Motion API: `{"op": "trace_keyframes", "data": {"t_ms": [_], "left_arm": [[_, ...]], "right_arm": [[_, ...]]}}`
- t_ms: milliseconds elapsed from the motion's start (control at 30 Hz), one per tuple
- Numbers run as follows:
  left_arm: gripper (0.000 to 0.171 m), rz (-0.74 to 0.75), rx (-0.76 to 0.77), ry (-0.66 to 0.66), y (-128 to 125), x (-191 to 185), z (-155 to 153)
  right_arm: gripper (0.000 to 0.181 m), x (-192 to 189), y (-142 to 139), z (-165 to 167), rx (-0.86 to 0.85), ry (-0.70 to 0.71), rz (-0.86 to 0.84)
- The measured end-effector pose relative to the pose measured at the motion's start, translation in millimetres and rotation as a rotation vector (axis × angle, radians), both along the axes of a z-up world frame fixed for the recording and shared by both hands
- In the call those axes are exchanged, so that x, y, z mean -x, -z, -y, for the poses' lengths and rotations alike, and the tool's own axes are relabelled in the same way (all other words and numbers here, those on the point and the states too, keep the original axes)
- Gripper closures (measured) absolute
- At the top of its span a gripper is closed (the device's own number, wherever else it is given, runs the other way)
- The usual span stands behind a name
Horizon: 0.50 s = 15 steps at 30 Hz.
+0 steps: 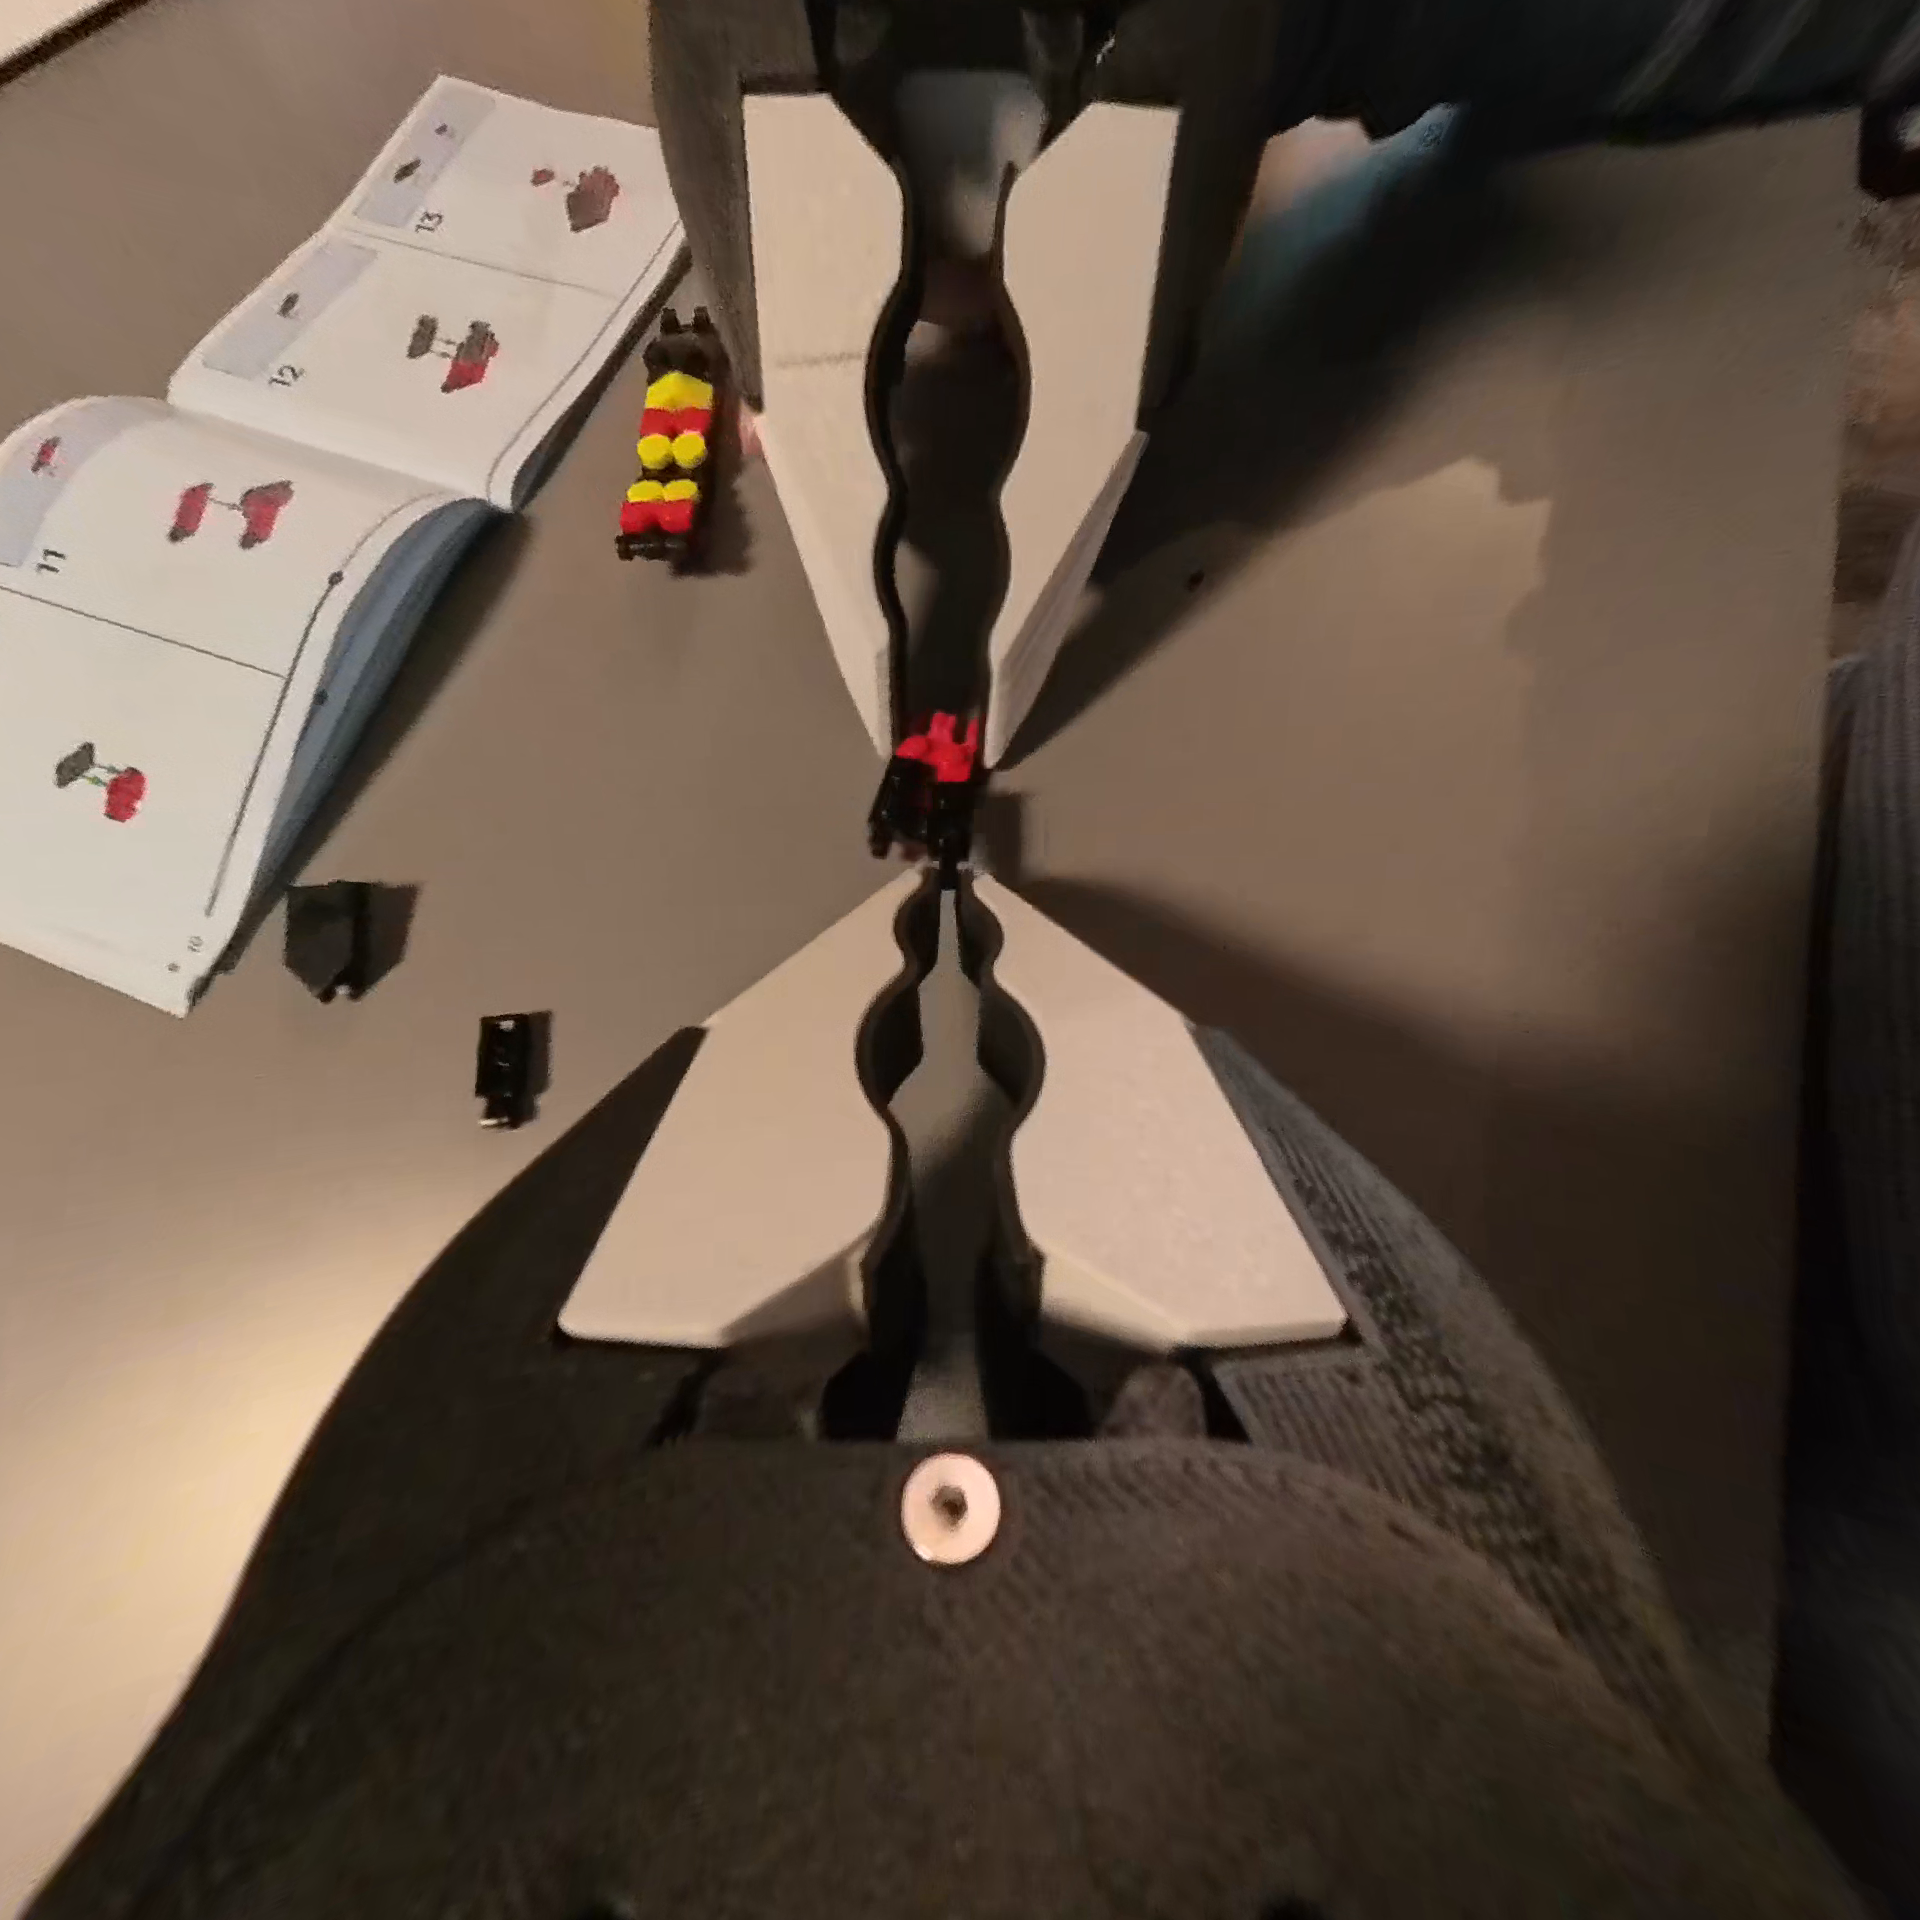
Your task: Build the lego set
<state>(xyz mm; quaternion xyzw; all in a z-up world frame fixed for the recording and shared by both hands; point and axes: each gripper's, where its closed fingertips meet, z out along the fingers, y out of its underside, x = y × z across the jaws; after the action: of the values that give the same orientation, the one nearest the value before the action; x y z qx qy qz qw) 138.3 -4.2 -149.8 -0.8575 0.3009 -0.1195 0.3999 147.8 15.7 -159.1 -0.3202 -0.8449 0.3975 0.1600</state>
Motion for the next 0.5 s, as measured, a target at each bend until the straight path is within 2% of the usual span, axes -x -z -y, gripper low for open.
{"op": "trace_keyframes", "data": {"t_ms": [500], "left_arm": [[0.169, -0.038, 0.022, 0.033, 5.0, -0.3, -7.6]], "right_arm": [[0.166, -0.3, 0.0, 1.1, -0.001, -0.006, -0.002]]}}
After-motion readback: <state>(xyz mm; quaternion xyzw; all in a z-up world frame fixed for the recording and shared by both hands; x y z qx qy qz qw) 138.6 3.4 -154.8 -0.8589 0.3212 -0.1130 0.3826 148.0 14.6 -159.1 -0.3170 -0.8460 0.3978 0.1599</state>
